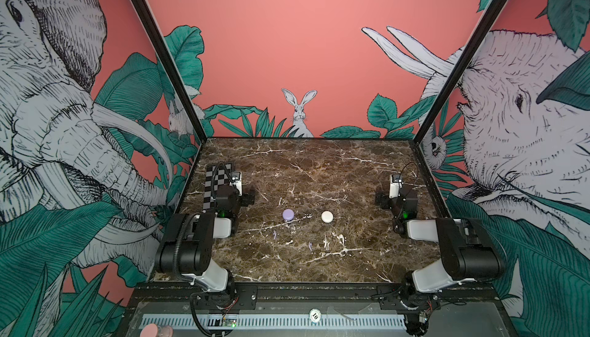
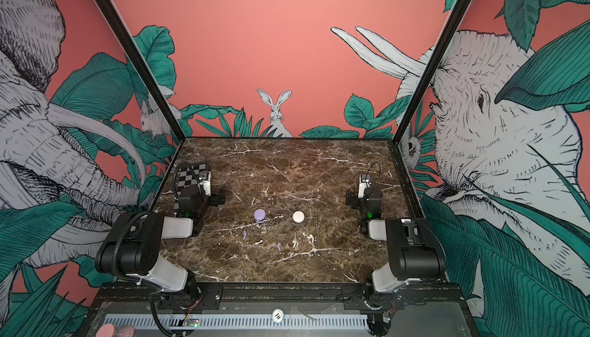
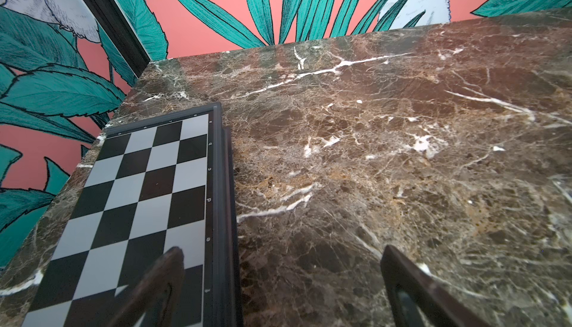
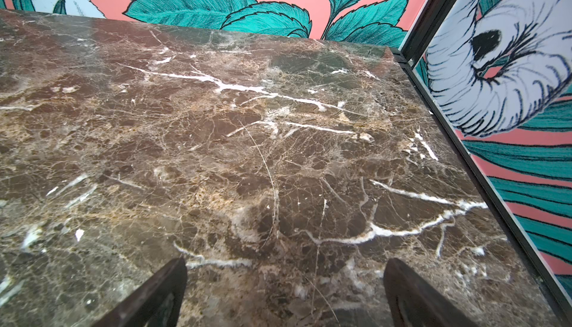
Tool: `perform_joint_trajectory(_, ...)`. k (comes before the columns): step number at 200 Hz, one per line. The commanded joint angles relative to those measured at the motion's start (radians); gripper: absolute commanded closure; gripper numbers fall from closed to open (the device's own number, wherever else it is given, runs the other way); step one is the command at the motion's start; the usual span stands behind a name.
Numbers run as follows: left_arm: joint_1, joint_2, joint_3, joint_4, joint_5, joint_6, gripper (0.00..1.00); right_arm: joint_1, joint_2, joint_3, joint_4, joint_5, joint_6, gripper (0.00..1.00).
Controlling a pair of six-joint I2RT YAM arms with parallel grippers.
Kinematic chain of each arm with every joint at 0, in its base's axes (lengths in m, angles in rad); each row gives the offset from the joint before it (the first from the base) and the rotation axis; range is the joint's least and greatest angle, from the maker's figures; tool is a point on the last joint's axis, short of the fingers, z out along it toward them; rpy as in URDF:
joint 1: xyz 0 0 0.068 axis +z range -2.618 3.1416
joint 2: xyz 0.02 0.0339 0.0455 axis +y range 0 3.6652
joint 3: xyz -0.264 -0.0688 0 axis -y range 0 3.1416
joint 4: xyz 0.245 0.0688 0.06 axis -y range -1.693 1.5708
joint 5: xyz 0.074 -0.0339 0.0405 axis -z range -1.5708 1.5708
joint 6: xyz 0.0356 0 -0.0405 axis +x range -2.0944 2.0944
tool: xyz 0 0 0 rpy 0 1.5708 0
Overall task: Insert wireless bluetooth earbuds into charging case
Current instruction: Pick up the charging case from the center of the table.
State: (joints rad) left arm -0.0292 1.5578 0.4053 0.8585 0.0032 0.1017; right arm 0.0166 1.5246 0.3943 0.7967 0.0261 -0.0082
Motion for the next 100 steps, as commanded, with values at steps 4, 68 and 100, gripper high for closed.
perform_joint_trajectory(4,0.005,-0.004,0.01,0.014,0.005,0.009,0.01,-0.007,0.001,0.017,0.046,0.016,0.005,0.02)
perform_joint_trajectory(68,0.005,-0.434,0.123,-0.432,-0.19,-0.281,0.01,0.013,-0.489,0.163,-0.449,0.263,0.399,0.02)
perform_joint_trajectory(100,0.011,-0.616,0.234,-0.835,-0.221,-0.756,0.01,-0.02,-0.619,0.272,-0.799,0.24,0.882,0.02)
